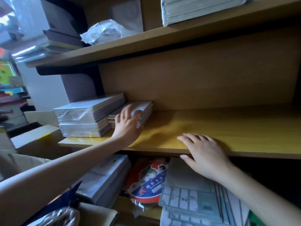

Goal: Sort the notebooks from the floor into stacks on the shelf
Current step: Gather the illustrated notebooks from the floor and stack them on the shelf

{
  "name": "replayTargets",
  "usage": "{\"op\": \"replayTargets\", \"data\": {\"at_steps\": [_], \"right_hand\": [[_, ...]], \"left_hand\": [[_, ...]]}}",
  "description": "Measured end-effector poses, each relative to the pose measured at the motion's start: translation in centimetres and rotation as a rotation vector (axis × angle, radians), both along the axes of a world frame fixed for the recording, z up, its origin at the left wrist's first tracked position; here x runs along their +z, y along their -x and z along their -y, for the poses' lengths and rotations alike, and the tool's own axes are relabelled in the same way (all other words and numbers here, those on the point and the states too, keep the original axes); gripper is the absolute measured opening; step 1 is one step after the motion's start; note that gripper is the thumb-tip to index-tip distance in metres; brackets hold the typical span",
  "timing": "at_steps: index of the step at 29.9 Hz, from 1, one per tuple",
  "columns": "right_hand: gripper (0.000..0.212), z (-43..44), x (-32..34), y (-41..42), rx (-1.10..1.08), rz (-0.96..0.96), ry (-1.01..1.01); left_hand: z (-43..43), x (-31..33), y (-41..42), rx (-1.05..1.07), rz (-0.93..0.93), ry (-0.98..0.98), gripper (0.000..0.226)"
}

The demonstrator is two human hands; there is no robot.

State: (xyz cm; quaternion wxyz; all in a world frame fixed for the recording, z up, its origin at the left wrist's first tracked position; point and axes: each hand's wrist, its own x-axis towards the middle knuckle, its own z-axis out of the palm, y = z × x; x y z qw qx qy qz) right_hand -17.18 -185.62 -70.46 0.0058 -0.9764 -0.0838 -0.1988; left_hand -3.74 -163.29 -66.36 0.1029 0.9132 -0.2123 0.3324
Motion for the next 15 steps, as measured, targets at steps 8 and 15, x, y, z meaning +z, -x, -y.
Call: {"op": "replayTargets", "data": {"at_steps": [8, 15], "right_hand": [[0.057, -0.2, -0.1, 0.1, 0.000, 0.020, 0.015], [0.059, 0.0, -0.1, 0.2, 0.005, 0.019, 0.038]], "left_hand": [[0.7, -1.5, -2.0, -0.109, -0.116, -0.136, 0.044], [2.1, -2.1, 0.9, -0.278, -0.200, 0.176, 0.039]]}}
